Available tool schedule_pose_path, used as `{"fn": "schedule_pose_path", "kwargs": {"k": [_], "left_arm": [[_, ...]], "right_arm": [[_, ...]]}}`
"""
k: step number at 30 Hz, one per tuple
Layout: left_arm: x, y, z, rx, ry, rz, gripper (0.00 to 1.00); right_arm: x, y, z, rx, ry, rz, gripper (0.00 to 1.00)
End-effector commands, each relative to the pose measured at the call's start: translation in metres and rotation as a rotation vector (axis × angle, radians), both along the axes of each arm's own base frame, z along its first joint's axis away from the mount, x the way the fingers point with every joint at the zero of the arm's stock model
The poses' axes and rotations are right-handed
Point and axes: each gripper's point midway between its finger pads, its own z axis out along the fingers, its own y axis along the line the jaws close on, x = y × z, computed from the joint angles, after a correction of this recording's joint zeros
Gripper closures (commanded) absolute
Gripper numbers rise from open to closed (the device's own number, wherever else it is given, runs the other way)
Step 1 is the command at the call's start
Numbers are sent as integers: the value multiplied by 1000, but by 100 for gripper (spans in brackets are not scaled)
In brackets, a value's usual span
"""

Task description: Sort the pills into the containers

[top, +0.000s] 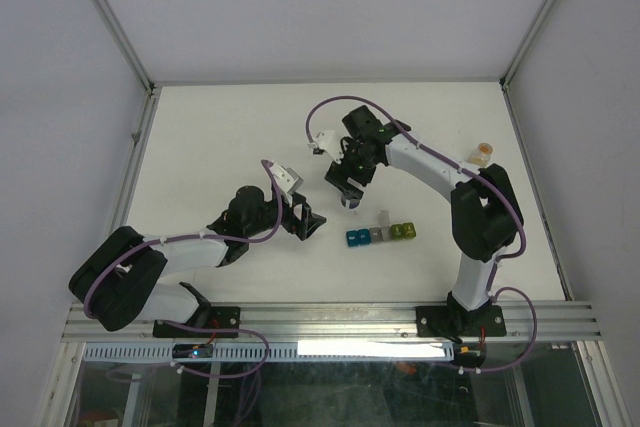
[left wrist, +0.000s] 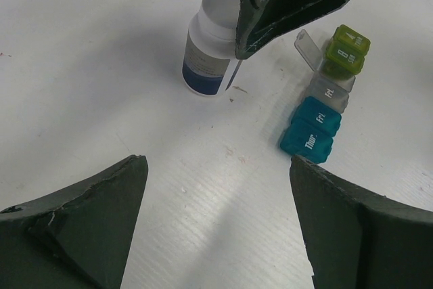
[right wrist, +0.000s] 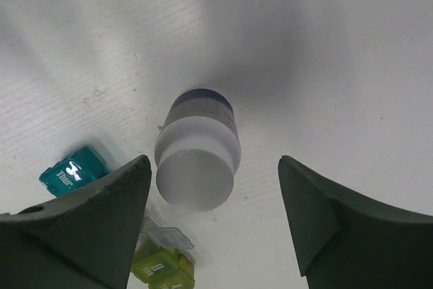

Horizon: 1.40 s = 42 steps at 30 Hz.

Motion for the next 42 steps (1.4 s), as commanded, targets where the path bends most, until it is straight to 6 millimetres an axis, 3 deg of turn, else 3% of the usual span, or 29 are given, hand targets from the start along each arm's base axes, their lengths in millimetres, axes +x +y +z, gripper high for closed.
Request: {"fn": "schedule_pose_path", "kwargs": {"k": [1,6,11,19,21,27,31,39,40,42], "left_arm": [[4,-1,16,-47,-39,16,12],[2,-1,17,-53,-43,7,12],[-9,-6,27,-88,-102,-66,12],[-34,-16,67,-190,-361,-196,8],[-35,-20,75,-188,-411,-194,1],[-20,-34,91,-177,-449,-137,1],[-8,-47,102,-179,-452,-95,1],[6,-71,98,-112,-419,-76,2],[9,-74,86,-85,-396,-77,3],[11,-76,81,-62,-380,-78,6]], "right_arm": [[10,3,15,-6,-34,-25,23],[5,6,19,11,-19,-6,43],[-3,7,27,45,-13,30,72],[-32,13,60,309,72,125,100],[-42,10,76,417,97,152,100],[-56,0,109,626,103,169,100],[-61,-2,118,675,102,175,100],[-74,1,128,731,131,213,100],[-76,1,129,737,135,218,100],[-78,1,131,742,134,224,100]]}}
